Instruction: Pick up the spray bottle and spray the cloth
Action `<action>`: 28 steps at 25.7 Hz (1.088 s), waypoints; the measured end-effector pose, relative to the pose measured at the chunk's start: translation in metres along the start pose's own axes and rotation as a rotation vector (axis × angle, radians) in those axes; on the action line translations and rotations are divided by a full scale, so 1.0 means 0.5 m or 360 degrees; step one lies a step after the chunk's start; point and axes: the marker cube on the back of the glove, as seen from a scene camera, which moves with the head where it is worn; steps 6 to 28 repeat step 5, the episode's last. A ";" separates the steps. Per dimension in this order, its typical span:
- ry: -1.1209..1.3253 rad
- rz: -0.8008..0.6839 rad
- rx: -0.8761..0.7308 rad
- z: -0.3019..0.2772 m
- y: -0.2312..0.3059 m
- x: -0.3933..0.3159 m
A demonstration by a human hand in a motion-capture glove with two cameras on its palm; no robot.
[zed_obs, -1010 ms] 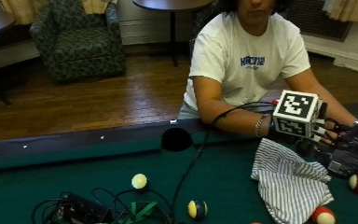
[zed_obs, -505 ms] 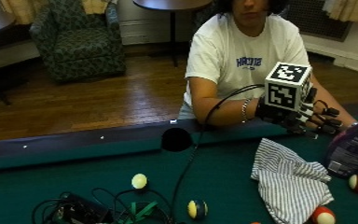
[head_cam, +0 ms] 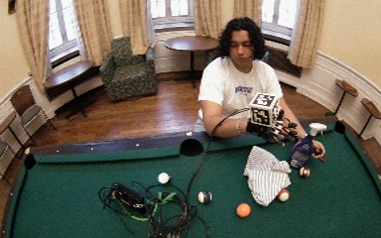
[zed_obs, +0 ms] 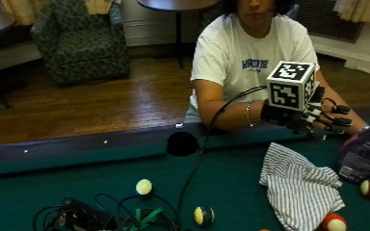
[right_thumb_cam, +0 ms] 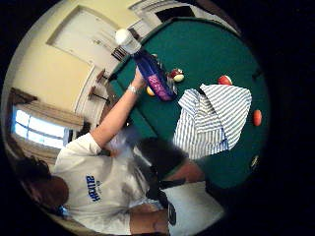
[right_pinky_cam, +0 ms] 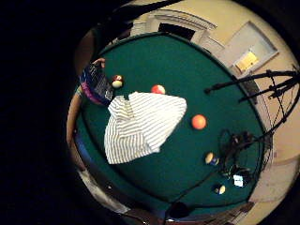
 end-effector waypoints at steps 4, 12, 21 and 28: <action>-0.0003 0.0011 0.0003 0.001 0.002 -0.001; -0.0002 0.0010 0.0002 0.001 0.003 -0.002; -0.0002 0.0010 0.0002 0.001 0.003 -0.002; -0.0002 0.0010 0.0002 0.001 0.003 -0.002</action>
